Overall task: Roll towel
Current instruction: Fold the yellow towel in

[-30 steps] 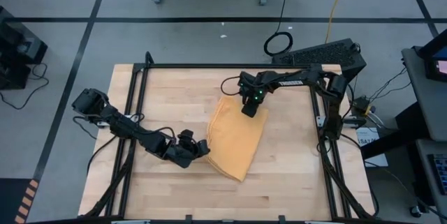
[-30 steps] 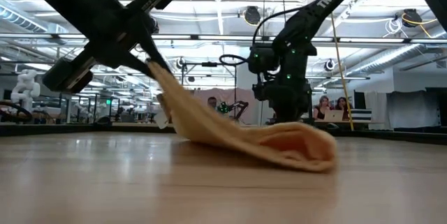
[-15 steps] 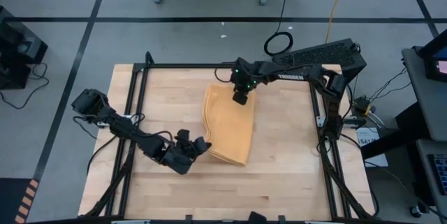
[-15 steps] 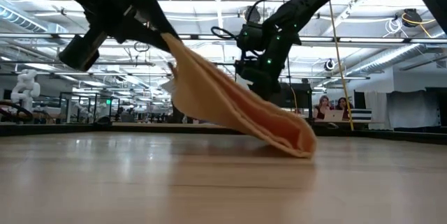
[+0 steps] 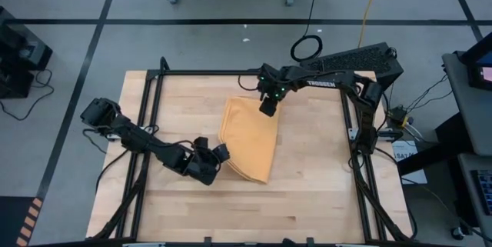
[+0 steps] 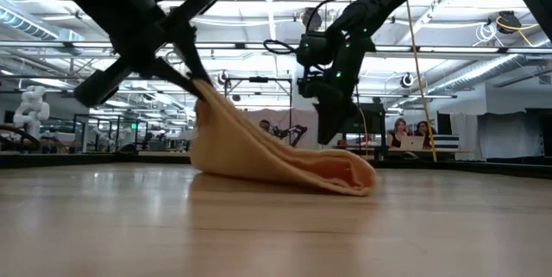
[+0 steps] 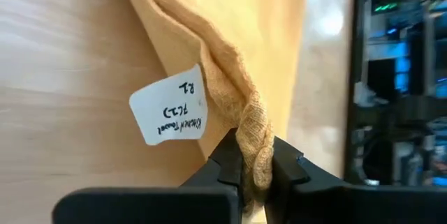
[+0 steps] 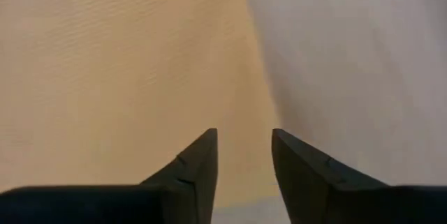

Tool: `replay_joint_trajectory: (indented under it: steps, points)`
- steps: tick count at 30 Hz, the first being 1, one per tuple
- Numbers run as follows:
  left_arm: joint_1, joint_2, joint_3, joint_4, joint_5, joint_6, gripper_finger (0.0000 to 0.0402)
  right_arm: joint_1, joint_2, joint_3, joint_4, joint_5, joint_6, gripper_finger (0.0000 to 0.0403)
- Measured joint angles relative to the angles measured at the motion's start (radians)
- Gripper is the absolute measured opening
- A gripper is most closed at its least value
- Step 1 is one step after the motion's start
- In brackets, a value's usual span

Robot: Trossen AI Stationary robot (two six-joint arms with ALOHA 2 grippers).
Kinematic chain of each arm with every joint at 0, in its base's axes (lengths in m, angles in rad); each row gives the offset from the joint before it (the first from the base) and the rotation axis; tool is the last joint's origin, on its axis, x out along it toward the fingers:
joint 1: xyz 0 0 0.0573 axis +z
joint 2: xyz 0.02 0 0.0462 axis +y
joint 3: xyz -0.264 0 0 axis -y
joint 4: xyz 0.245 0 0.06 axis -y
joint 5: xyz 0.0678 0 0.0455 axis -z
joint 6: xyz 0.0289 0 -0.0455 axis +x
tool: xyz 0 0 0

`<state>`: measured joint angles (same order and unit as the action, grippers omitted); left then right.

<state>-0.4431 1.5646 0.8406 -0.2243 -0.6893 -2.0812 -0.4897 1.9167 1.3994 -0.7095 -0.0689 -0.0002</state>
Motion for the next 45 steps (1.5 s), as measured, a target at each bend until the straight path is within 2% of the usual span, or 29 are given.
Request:
replay_joint_trajectory:
  steps: [5,11,21,25,28,30,34,40,43,45]
  points:
    - [-0.002,0.0,0.0,-0.034,0.088,0.023,0.0058,0.019,-0.028,0.0,-0.091,-0.167,0.085,0.0144]
    - [-0.012,0.0,0.0,-0.026,0.203,0.027,0.0117,0.069,-0.008,-0.013,-0.046,-0.165,0.148,0.0137]
    - [-0.102,-0.01,0.0,-0.016,0.607,0.055,0.0222,0.081,0.002,-0.112,0.067,-0.158,0.149,0.0113]
    - [-0.137,-0.065,0.0,0.071,0.63,0.096,0.0232,0.085,-0.004,-0.142,0.049,-0.17,0.16,0.0111]
    - [-0.143,-0.131,0.0,0.208,0.542,0.255,0.0232,0.096,-0.058,-0.144,0.034,-0.17,0.163,0.0111]
    - [-0.121,-0.177,0.0,0.238,0.5,0.359,0.0232,0.106,-0.11,-0.142,0.038,-0.172,0.174,0.0111]
    - [-0.019,-0.251,0.0,0.127,0.485,0.515,0.0232,0.135,-0.21,-0.142,0.042,-0.193,0.244,0.0111]
    - [0.206,-0.283,0.0,-0.001,0.62,0.949,0.0232,0.223,-0.291,-0.141,0.03,-0.196,0.459,0.0111]
    - [0.302,-0.26,0.001,-0.016,0.754,1.161,0.0232,0.301,-0.295,-0.141,0.049,-0.183,0.593,0.0111]
    - [0.343,-0.236,0.0,-0.065,0.839,1.273,0.0232,0.364,-0.284,-0.141,0.069,-0.133,0.67,0.0111]
